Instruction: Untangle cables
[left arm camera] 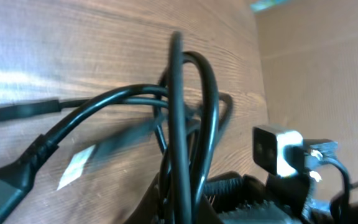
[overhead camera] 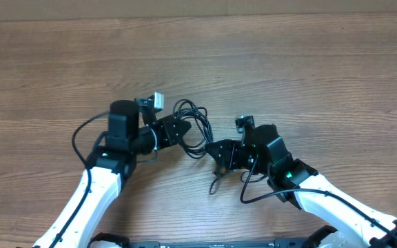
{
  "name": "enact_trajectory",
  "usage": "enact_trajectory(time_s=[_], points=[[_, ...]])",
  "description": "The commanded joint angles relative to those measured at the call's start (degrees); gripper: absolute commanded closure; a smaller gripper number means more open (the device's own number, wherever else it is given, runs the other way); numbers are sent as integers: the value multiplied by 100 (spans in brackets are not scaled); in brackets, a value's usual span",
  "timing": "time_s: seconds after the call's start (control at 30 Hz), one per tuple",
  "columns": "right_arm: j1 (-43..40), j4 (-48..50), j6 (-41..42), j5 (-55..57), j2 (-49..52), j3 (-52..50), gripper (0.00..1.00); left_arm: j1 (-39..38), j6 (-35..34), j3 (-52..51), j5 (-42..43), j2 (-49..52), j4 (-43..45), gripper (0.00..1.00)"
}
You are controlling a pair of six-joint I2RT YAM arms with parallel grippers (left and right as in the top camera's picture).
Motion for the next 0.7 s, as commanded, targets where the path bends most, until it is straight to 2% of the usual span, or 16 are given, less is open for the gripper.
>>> enact_trajectory(time_s=[0.0, 0.1, 0.13, 0.33, 0.5, 0.6, 0.67], points=[[15, -256, -229, 1178, -2, 2, 42, 267, 1438, 105, 1196, -177, 85, 96], [13, -210, -254, 1368, -11, 4, 37, 323, 1696, 105, 1495, -208, 63, 96], [13, -199, -254, 1414, -26, 4, 32, 326, 1755, 105, 1513, -208, 46, 96], [11, -304, -719, 1711, -422, 4, 16, 343, 2212, 105, 1401, -208, -306, 96], [11, -420, -715, 1019, -1086, 4, 9, 345, 2155, 105, 120, -208, -767, 94], [11, -428, -715, 295, -1405, 4, 0, 341, 1665, 105, -610, -205, -953, 96], [13, -459, -715, 72, -1458, 4, 0, 341, 1687, 105, -566, -205, -951, 96]])
